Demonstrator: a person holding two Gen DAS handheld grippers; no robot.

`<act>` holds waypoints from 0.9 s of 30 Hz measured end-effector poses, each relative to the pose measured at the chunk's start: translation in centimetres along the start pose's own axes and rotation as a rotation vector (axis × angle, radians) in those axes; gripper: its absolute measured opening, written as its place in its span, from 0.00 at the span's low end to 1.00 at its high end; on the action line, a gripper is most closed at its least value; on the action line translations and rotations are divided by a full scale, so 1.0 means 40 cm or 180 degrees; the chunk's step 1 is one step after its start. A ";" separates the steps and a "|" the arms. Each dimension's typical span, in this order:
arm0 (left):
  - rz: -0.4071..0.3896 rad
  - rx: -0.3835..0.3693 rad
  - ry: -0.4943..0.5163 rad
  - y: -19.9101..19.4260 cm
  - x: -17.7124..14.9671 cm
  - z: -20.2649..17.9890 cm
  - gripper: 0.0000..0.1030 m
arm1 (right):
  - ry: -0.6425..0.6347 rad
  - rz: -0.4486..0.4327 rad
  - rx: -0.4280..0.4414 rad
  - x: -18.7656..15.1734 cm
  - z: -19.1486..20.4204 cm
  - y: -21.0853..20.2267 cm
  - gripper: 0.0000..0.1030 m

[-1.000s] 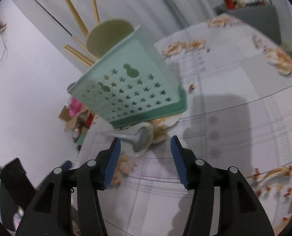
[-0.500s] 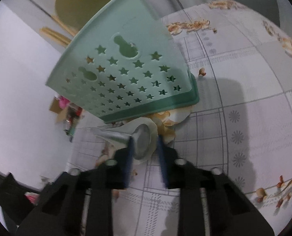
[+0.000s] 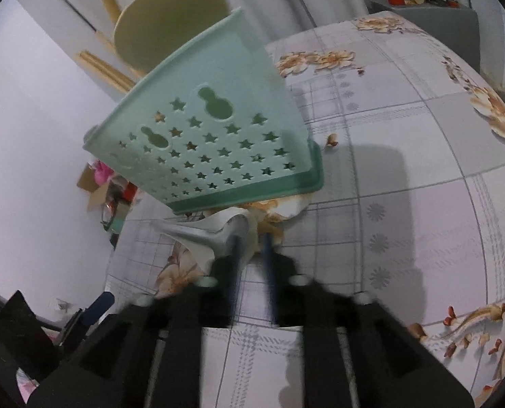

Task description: Organize utensils

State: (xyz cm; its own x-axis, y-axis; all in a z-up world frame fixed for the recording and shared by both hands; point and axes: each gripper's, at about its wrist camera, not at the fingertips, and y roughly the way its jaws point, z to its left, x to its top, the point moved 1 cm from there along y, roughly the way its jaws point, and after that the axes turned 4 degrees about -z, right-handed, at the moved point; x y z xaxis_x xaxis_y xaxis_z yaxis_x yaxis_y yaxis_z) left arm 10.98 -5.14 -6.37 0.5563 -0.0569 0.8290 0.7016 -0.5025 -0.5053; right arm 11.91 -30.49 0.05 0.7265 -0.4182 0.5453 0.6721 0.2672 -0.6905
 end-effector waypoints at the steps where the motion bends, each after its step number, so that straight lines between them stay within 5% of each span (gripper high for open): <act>1: -0.0007 0.0000 0.0007 -0.002 0.000 -0.001 0.59 | -0.0042 0.0002 -0.0010 0.001 0.010 0.005 0.35; 7: -0.0014 0.0006 -0.0021 -0.003 0.000 0.005 0.59 | -0.0522 0.0100 -0.0441 -0.007 0.074 0.071 0.31; 9: -0.0016 -0.0001 -0.0036 -0.001 -0.001 0.006 0.59 | -0.0476 0.0145 -0.0416 -0.012 0.068 0.085 0.12; 10: -0.0019 -0.0003 -0.0038 -0.002 -0.001 0.007 0.59 | -0.0456 0.0134 -0.0404 -0.013 0.065 0.083 0.11; 21: -0.0050 0.0005 -0.0101 -0.008 -0.002 0.028 0.59 | -0.0031 0.0213 -0.0001 -0.004 -0.030 -0.001 0.04; 27: -0.0110 0.0055 -0.0122 -0.010 0.013 0.041 0.59 | 0.0073 0.0298 0.0000 -0.025 -0.097 -0.057 0.04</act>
State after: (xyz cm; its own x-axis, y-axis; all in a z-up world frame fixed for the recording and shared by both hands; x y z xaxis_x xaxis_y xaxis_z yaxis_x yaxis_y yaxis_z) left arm 11.74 -3.56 -6.13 0.5481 -0.0064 0.8364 0.7280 -0.4887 -0.4809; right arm 9.08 -34.06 -0.78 0.7827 -0.4110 0.4673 0.6014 0.3062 -0.7380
